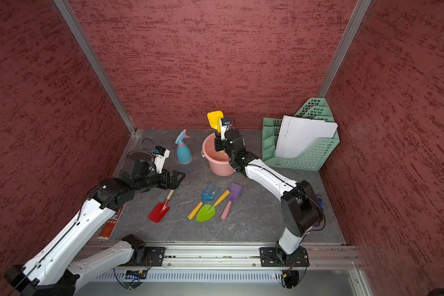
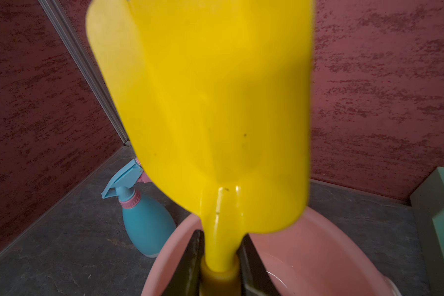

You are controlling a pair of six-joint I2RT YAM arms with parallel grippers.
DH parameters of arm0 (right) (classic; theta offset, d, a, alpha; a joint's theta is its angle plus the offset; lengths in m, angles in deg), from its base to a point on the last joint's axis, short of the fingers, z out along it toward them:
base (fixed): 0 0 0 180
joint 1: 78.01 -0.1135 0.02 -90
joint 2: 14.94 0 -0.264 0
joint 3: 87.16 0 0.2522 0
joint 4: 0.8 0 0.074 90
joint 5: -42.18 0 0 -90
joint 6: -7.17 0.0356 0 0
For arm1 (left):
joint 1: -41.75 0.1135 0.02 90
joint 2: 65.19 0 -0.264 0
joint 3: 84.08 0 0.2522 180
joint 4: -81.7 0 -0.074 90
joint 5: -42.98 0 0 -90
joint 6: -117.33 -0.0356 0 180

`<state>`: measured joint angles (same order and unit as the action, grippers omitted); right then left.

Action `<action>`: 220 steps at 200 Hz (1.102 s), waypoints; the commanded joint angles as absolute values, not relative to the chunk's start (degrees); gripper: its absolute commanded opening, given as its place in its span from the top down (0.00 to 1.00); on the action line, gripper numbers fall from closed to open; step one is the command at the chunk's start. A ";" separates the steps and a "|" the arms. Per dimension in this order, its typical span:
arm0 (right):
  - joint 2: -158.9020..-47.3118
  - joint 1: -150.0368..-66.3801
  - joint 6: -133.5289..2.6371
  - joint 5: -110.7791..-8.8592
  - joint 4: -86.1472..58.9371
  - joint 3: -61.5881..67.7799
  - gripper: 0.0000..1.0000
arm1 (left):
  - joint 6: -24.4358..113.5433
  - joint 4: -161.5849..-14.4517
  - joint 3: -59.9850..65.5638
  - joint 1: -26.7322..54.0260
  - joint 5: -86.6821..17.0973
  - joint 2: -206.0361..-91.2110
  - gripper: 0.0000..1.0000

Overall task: Organize the gardening tools
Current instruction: Pick up the gardening tool from the center of the board, then place the gardening tool in the container.

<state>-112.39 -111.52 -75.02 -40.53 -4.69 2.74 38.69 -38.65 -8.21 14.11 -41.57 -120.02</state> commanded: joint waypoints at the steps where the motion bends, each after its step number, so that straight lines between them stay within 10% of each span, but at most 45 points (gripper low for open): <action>1: -114.80 -110.65 -71.98 -40.48 1.37 4.59 1.00 | 39.29 -40.98 -9.31 14.89 -42.01 -119.12 0.00; 100: -119.85 -109.12 -69.74 -40.61 8.40 -1.76 1.00 | 38.55 -39.81 -10.54 16.13 -45.16 -120.64 0.00; 158: -118.84 -109.05 -69.38 -40.08 7.68 -2.53 0.28 | 38.91 -31.63 -9.55 16.17 -49.94 -126.63 0.00; 220: -111.56 -109.11 -68.11 -39.86 7.60 -5.62 0.14 | 39.55 -28.65 -10.72 16.17 -52.72 -132.48 0.02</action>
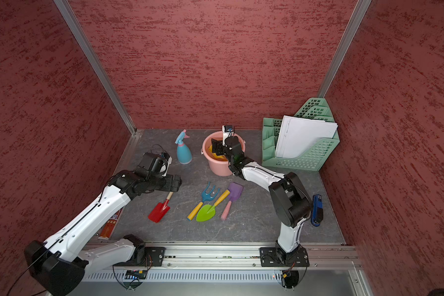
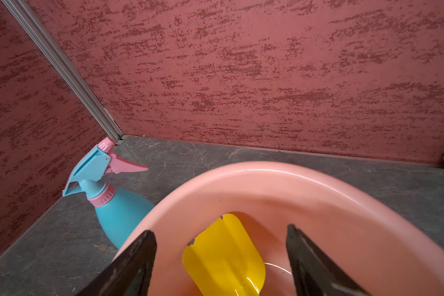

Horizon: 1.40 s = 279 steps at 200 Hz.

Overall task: Organize the gardening tools
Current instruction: Place the gardening tool in the container, then pick up the gardening tool from the center of the board.

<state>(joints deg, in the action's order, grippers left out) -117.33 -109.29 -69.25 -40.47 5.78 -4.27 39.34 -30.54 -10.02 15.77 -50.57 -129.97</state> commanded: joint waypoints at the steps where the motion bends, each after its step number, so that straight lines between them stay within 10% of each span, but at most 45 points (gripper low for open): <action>1: -111.33 -109.07 -68.04 -39.80 7.51 -5.67 0.14 | 39.55 -28.60 -10.72 16.21 -52.77 -132.68 0.02; 124: -70.68 -109.33 -63.53 -38.20 -19.31 -17.50 0.08 | 35.10 -32.68 -8.15 16.55 -57.53 -154.10 0.18; 218: -61.14 -109.65 -61.30 -39.27 -26.67 -21.87 0.08 | 34.23 -38.21 -6.85 19.04 -58.16 -164.69 0.32; 279: -60.01 -109.71 -61.08 -39.16 -27.08 -22.57 0.08 | 34.01 -39.37 -7.32 20.77 -57.20 -167.05 0.73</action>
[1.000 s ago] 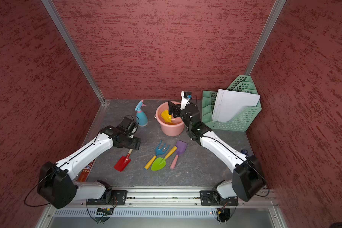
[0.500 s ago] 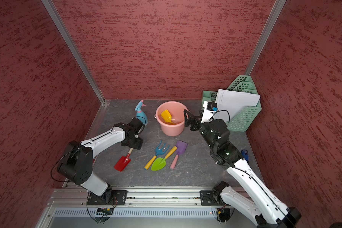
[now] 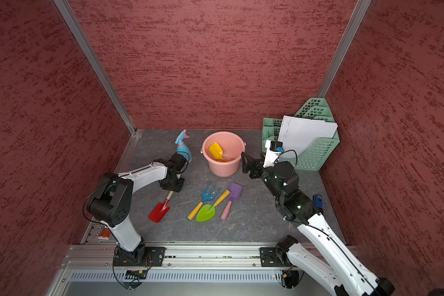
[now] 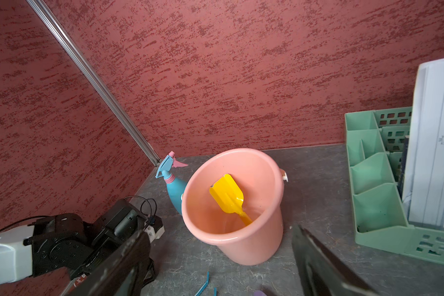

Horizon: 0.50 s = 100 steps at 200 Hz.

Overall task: Organize the gardening tools
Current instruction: Pick up the gardening tool from the center of the board.

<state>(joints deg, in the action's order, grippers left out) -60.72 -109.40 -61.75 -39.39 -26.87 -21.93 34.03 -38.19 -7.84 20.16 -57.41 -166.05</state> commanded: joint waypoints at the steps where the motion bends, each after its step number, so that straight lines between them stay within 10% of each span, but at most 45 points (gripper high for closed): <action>1: -60.02 -109.77 -61.06 -39.18 -27.15 -22.54 0.08 | 34.06 -39.37 -7.31 20.76 -57.21 -167.10 0.74; 21: -59.86 -109.79 -60.73 -39.63 -27.63 -22.64 0.09 | 34.84 -38.94 -7.16 20.83 -58.04 -166.44 1.00; 100: -62.29 -115.43 -59.06 -54.81 -29.92 -27.45 0.11 | 58.08 -37.85 -9.27 20.83 -55.97 -139.72 1.00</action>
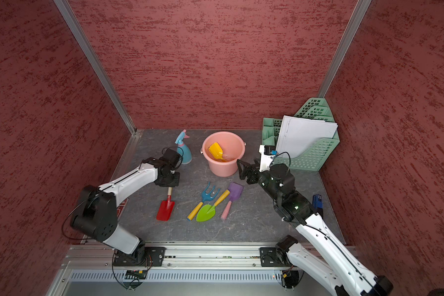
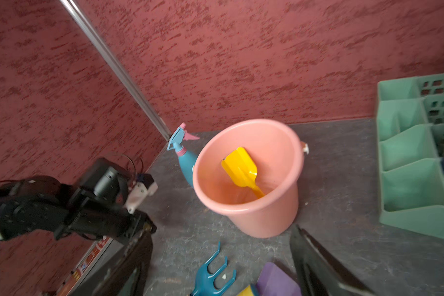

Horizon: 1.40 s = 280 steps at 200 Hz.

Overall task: Organize the gardening tools
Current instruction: Pick up the gardening tool from the center of the board.

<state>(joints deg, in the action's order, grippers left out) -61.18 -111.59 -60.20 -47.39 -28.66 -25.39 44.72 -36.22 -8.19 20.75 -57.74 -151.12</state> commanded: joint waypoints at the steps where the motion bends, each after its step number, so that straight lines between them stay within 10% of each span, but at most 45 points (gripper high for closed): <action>1: -62.30 -115.70 -59.04 -54.92 -29.84 -27.53 0.11 | 58.61 -38.03 -9.34 20.79 -55.89 -139.28 1.00; 116: -71.92 -134.75 -61.94 -53.27 -7.27 -30.82 0.11 | 97.07 -55.78 -6.95 10.35 -59.96 -127.61 1.00; 280: -76.82 -138.30 -67.08 -36.97 -0.19 -30.53 0.32 | 109.99 -62.52 -12.86 4.87 -63.72 -121.76 1.00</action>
<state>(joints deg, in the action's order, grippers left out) -75.30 -137.77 -65.29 -39.57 -2.52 -31.99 108.19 -59.39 -12.60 5.54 -63.93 -122.19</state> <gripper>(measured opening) 0.723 0.229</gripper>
